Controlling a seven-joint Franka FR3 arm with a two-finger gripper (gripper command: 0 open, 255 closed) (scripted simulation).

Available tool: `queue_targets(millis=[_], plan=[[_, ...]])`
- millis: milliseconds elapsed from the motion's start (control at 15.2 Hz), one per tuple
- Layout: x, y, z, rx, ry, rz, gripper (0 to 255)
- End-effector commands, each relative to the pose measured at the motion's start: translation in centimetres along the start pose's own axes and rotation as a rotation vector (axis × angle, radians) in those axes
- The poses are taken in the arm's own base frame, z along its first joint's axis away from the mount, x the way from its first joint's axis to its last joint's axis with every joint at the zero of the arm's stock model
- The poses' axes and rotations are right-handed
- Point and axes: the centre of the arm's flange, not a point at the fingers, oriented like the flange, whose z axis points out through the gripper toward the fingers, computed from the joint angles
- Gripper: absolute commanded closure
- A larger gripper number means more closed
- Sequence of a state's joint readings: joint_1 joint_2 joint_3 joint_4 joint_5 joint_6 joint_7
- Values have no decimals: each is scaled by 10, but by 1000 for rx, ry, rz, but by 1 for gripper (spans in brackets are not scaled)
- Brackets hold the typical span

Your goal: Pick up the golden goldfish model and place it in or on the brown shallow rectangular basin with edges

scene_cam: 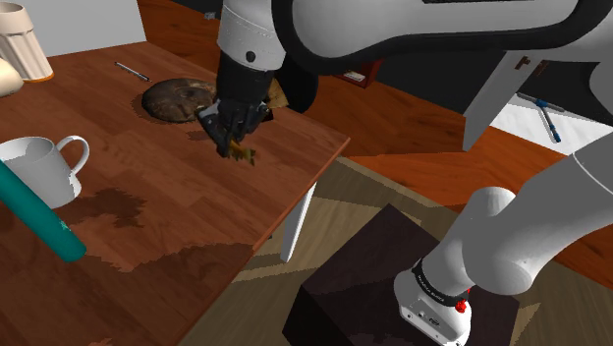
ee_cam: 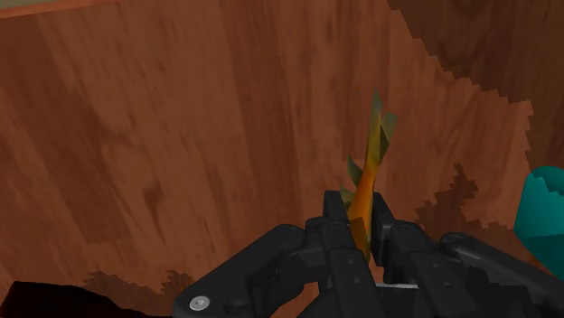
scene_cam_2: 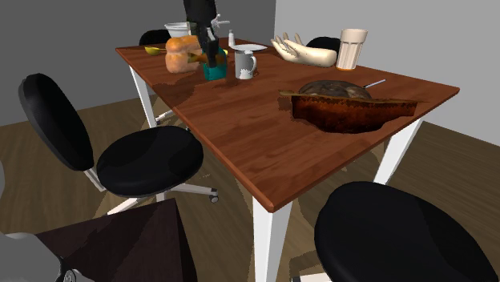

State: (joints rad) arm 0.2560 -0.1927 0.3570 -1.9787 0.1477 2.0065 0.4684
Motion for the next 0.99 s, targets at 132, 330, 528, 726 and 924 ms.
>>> queue_targets(millis=[132, 330, 528, 726, 924], plan=[[3, -4, -20, 0, 0, 0, 255], [6, -7, -35, 0, 0, 0, 255], [7, -9, -46, 0, 0, 0, 255], [35, 20, -46, 0, 0, 0, 255], [62, 49, -46, 0, 0, 0, 255]])
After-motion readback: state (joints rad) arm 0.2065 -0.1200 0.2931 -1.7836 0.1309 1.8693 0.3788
